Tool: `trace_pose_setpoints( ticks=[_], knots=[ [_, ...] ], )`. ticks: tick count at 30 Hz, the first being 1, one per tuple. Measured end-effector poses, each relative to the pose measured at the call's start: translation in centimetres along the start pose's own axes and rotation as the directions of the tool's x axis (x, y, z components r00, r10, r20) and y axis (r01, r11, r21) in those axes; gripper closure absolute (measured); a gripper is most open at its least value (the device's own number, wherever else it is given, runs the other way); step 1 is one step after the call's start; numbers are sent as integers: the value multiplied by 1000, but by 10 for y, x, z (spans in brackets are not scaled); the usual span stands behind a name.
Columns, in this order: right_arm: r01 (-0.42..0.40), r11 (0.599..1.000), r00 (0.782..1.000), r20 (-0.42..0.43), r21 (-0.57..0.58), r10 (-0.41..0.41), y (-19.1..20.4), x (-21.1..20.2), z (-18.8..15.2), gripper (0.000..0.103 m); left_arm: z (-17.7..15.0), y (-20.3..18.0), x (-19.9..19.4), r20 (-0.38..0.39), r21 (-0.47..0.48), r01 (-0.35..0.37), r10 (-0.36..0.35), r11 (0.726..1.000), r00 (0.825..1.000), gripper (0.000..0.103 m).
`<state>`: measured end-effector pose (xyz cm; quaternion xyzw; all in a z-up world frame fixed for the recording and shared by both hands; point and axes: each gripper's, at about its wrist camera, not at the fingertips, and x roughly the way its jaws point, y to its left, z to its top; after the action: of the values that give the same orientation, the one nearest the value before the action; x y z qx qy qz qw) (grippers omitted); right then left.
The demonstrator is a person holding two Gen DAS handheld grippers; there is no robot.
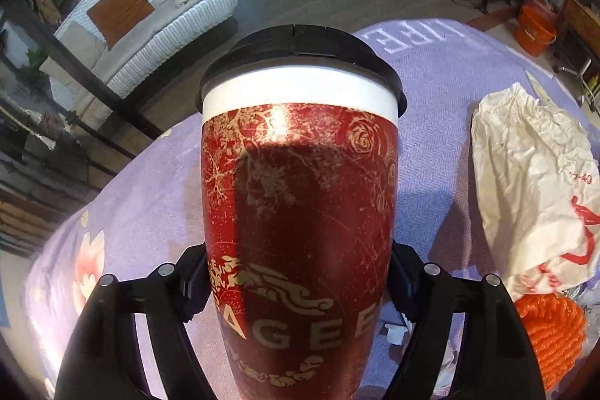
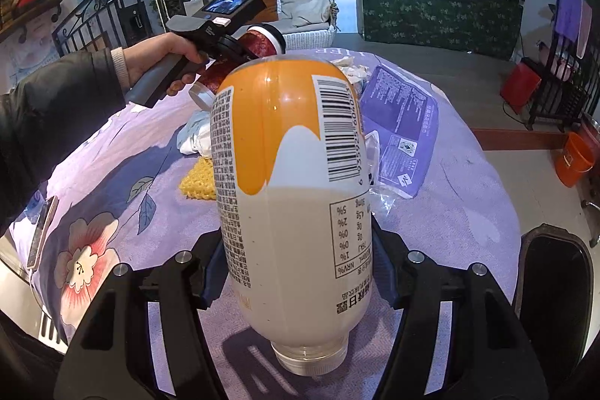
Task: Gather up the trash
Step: 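Grasp the red coffee cup with the left tool while the right tool holds the bottle, then drop the bottle into the bin with the right tool while the left tool drops the red cup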
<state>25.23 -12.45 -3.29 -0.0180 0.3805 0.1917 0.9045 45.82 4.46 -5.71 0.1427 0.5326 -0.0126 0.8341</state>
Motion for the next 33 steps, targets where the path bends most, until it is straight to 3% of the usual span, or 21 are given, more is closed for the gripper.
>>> trace_pose_setpoints(
  ticks=[7,11,16,21,26,33],
  knots=[
    [0,1000,1000,28,24,-1,-4,-13,-7,40,-40,12,-56,163,-89,38,-23,995,986,30],
    [-10,998,999,39,56,8,-8,-19,-15,40,-74,10,-99,271,-121,55,-21,991,962,29],
    [-3,998,998,61,70,-1,-8,-31,-23,40,-115,0,-143,370,-162,135,-67,977,927,29],
    [7,996,997,81,92,-14,-11,-45,-32,40,-150,-30,-167,421,-125,192,-123,974,899,29],
    [44,991,993,105,129,-58,-23,-62,-45,40,-174,-64,-184,456,-62,286,-228,956,860,29],
    [202,947,965,112,249,-235,-89,-98,-64,40,-175,-131,-200,449,59,425,-404,903,797,29]
  ],
)
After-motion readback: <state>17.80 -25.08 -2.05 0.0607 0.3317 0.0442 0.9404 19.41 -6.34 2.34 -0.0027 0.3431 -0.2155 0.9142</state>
